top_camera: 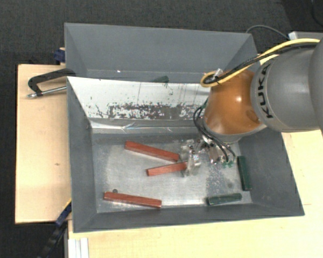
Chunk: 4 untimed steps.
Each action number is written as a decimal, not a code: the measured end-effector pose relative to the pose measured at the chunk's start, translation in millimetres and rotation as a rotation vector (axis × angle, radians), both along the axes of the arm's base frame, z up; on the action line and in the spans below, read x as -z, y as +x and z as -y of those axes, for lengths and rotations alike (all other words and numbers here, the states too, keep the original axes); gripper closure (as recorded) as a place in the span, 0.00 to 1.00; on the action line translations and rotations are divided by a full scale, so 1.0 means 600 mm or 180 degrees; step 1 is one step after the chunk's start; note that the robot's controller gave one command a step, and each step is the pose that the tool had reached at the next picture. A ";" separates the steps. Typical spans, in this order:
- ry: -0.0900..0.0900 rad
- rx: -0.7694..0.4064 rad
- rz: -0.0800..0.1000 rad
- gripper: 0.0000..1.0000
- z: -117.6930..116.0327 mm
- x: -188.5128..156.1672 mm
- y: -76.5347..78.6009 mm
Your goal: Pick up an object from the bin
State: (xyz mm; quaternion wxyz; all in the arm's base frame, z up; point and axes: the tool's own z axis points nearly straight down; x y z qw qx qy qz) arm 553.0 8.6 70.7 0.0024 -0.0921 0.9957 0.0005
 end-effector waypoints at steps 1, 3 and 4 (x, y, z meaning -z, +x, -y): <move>0.0000 0.0000 0.0000 1.00 0.000 0.000 0.000; -0.0001 -0.0065 0.0002 1.00 0.011 -0.194 0.056; 0.0003 -0.0644 -0.0019 1.00 0.025 -0.237 0.054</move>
Offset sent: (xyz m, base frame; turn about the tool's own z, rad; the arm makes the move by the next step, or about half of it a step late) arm 0.0321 -0.0073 0.1150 -0.0211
